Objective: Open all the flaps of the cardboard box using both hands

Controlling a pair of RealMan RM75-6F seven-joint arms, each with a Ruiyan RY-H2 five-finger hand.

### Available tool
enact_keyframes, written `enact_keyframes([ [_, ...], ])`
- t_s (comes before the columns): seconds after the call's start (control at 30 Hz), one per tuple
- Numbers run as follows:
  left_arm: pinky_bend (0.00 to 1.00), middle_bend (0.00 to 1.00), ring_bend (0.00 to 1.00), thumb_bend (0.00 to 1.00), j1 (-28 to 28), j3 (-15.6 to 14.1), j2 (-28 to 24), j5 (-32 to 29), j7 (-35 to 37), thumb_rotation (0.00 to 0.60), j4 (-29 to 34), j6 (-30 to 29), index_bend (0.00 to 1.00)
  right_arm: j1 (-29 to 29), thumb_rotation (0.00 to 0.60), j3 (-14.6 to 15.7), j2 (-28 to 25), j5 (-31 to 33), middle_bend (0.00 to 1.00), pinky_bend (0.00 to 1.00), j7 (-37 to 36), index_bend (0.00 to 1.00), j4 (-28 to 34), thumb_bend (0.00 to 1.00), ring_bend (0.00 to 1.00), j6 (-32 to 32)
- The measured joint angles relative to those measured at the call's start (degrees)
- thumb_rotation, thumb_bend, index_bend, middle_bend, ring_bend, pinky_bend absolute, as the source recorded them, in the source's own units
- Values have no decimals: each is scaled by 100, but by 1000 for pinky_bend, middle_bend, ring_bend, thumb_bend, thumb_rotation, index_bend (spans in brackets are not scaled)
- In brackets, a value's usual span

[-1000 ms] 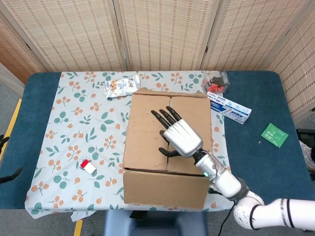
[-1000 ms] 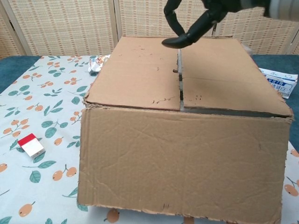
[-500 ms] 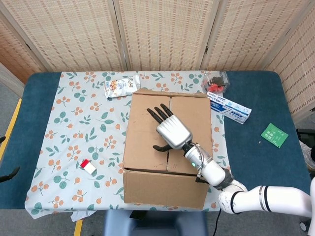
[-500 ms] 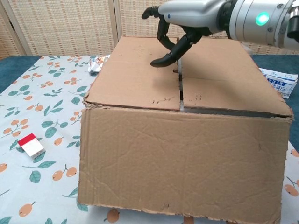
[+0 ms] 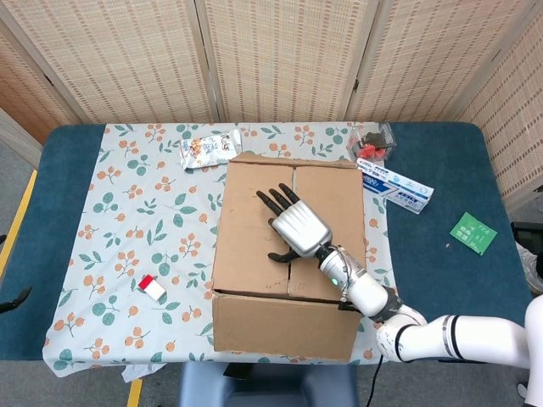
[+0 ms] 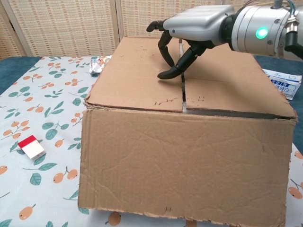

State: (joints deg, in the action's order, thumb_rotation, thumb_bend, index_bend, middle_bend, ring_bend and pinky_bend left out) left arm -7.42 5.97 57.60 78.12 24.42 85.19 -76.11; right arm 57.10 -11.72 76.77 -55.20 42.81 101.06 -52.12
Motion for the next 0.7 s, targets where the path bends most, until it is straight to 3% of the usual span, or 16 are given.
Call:
enact_keyframes([
  [0.7, 0, 0, 0, 319, 11, 23, 23, -36, 18, 600, -46, 13, 0, -105, 278, 341, -379, -160, 0, 0, -348, 545, 150, 300, 0, -110],
])
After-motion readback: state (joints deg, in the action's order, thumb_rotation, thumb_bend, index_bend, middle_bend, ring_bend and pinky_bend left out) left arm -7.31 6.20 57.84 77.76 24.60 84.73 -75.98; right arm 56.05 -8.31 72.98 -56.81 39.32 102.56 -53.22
